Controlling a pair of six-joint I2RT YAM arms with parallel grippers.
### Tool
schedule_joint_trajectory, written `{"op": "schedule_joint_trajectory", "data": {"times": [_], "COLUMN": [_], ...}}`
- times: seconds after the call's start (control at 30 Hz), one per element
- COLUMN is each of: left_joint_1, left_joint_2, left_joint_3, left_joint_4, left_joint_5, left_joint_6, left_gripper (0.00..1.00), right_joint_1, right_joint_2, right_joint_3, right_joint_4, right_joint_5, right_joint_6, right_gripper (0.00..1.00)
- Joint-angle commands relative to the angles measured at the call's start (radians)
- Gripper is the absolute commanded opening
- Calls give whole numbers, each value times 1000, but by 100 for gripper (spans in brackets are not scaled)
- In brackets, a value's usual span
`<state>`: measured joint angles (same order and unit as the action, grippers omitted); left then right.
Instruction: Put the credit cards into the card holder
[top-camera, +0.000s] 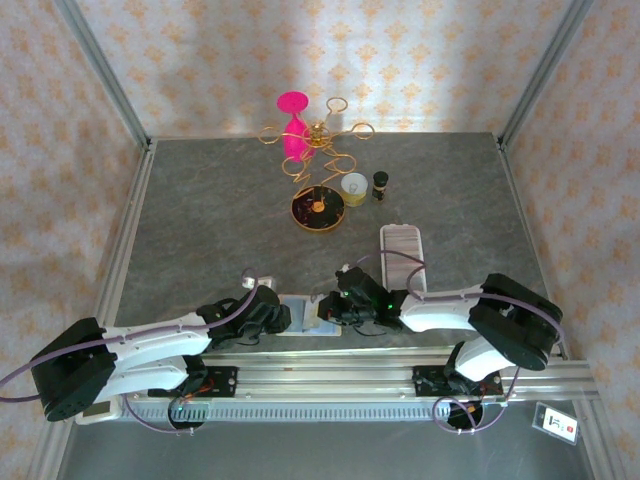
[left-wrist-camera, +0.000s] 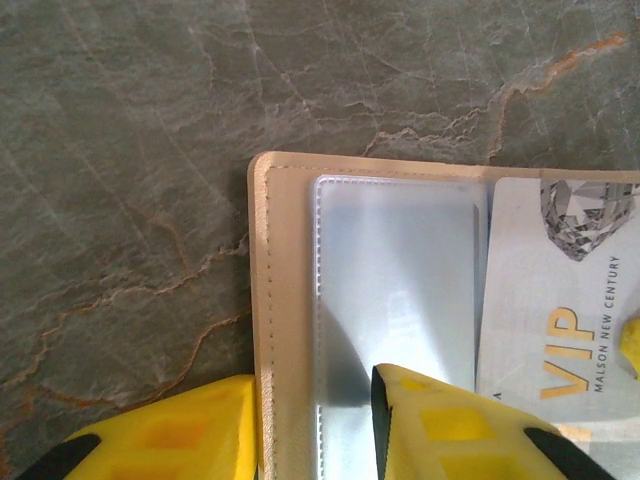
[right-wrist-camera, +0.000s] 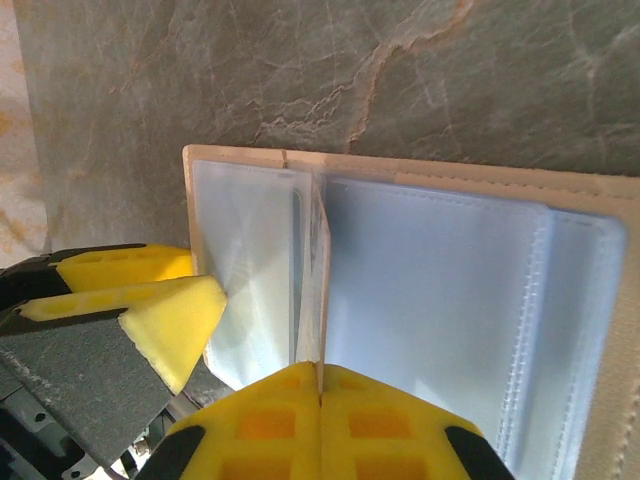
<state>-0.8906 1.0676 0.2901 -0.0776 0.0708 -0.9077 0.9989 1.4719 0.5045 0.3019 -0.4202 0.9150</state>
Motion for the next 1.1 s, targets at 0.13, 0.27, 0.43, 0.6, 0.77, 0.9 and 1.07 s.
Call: {"op": "schedule_joint_trajectory", "data": {"times": [0.13, 0.27, 0.43, 0.6, 0.77, 0.9, 1.07], "left_joint_1": [-5, -5, -4, -4, -4, -4, -5], "left_joint_2": [22, 25, 13, 2, 8, 10, 12], "left_joint_3": [-37, -43, -53, -68, -68, -67, -68], "left_joint_4": [16, 20, 17, 32, 32, 37, 32], "left_joint_5": [23, 25, 20, 21, 23, 25, 23], "left_joint_6": [-3, -5, -11, -23, -20, -20, -20], "left_gripper": [30, 28, 26, 26, 25, 25, 24], "right_joint_1": [21, 22, 23, 26, 25, 26, 27], "right_joint_2": [30, 32, 28, 23, 20, 14, 39], "right_joint_3": [19, 14, -24, -53, -74, -86, -63], "right_joint_4": [28, 33, 96, 140, 141, 142, 141], "right_joint_5": [-15, -13, -16, -20, -18, -11, -16], "right_joint_6": [1, 11, 58, 90, 109, 115, 108], "right_gripper": [0, 0, 0, 0, 0, 0, 0]}}
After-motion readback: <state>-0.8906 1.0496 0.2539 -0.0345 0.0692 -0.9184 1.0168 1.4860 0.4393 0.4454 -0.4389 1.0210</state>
